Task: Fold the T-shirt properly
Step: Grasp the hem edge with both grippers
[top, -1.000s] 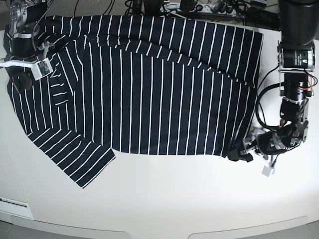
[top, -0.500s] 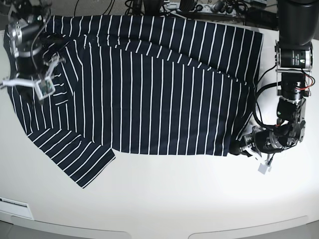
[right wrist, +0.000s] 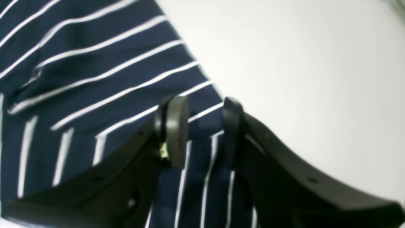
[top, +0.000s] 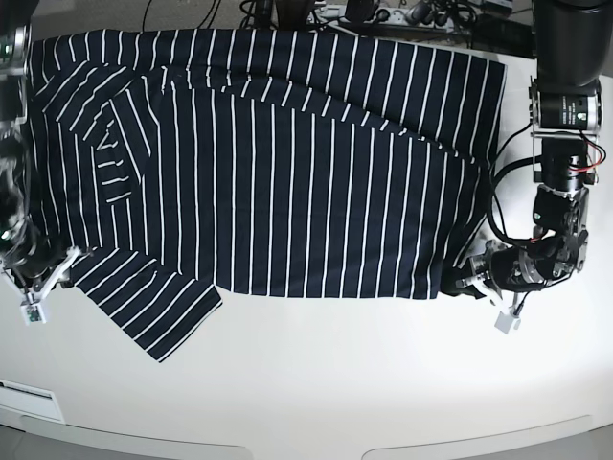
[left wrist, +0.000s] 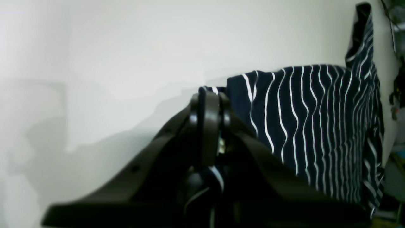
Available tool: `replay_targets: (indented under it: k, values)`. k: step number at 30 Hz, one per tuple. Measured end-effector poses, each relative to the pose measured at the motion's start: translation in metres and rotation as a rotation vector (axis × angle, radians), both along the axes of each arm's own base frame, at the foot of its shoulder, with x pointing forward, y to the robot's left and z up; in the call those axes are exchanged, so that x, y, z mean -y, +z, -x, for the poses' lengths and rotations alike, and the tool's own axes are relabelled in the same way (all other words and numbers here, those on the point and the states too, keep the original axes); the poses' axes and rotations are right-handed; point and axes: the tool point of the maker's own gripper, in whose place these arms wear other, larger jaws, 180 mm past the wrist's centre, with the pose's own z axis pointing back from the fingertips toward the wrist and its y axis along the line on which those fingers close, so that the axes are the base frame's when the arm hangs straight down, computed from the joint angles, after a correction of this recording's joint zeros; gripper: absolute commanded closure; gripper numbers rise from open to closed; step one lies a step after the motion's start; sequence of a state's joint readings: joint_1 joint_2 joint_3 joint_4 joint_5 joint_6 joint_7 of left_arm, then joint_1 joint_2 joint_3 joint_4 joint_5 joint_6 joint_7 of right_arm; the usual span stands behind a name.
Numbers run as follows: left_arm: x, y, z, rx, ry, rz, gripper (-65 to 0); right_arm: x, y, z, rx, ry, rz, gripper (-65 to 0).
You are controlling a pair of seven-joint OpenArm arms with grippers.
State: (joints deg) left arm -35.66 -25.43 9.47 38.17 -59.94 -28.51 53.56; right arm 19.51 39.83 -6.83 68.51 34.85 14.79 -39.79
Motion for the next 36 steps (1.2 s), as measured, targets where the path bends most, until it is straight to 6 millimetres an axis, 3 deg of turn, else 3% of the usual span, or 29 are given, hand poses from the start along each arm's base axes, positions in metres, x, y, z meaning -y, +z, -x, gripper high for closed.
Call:
replay_targets:
  k: [3, 10, 14, 25, 29, 36]
  values:
    - [0.001, -0.002, 0.002, -0.002, -0.001, 0.006, 0.0, 0.018, -0.011, -0.013, -0.04, -0.063, -0.108, -22.9]
    - [0.0, -0.002, 0.003, -0.003, -0.002, 0.004, 0.0, 0.046, -0.03, -0.01, -0.104, -0.194, -0.276, -22.9]
    - [0.0, -0.002, 0.002, -0.002, -0.001, 0.004, 0.0, 0.03, -0.047, 0.001, -0.143, -0.17, -0.354, -22.9]
    - [0.001, -0.002, 0.002, -0.001, -0.001, 0.006, 0.0, -0.034, -0.048, 0.001, -0.143, 0.036, -0.531, -21.0]
    - [0.001, -0.002, 0.002, -0.002, -0.001, 0.006, 0.0, -0.034, -0.047, 0.001, -0.148, 0.045, -0.528, 0.0]
    - [0.002, 0.002, -0.001, 0.023, -0.023, -0.002, 0.0, -0.023, -0.048, 0.0, -0.182, 0.066, -0.422, 0.0]
